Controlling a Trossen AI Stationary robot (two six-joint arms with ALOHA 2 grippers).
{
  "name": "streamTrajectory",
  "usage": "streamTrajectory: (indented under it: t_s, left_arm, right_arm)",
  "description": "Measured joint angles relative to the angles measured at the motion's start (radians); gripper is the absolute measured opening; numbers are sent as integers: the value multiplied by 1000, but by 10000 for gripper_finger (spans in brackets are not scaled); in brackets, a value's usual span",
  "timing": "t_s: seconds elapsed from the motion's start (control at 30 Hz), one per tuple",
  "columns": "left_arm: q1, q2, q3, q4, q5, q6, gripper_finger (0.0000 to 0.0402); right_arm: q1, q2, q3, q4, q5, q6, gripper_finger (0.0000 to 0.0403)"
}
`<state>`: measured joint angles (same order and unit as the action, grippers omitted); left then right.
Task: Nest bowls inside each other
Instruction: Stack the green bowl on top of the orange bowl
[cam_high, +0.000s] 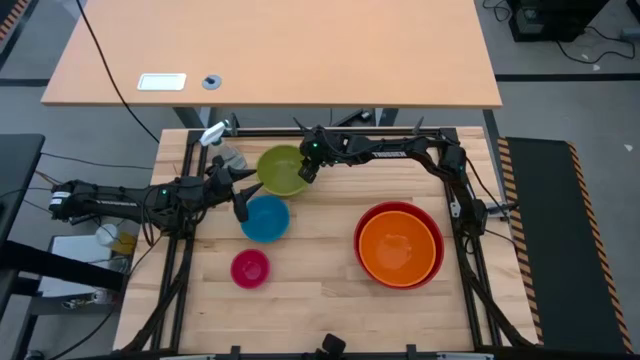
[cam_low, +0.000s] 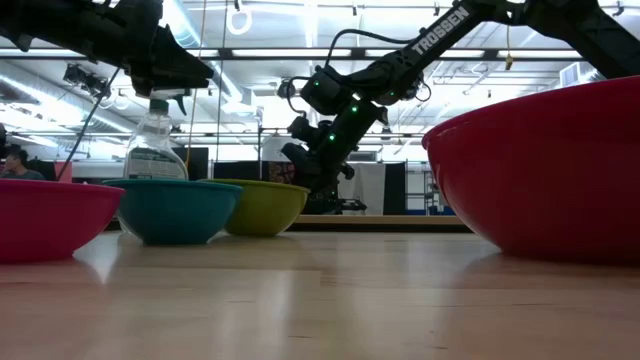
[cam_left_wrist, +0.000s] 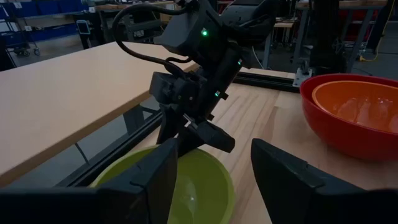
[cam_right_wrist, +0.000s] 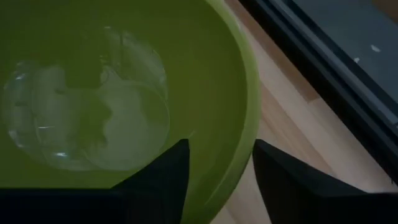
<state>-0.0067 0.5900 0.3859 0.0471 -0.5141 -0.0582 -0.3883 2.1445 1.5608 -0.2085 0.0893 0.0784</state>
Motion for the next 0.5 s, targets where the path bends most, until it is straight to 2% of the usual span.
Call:
streamTrajectory:
  t_s: [0.1, 0.3, 0.37, 0.5]
  left_arm:
    - [0, 0, 0, 0, 0, 1, 208]
    - [6, 0, 0, 0, -1, 18, 208]
    - [6, 0, 0, 0, -1, 21, 208]
    - [6, 0, 0, 0, 0, 21, 208]
  right_arm:
    - [1, -2, 0, 19, 31, -1, 138]
    - [-7, -5, 0, 28, 14, -12, 32]
    - [-11, -5, 0, 28, 9, -17, 21]
    - [-20, -5, 0, 21, 2, -9, 29]
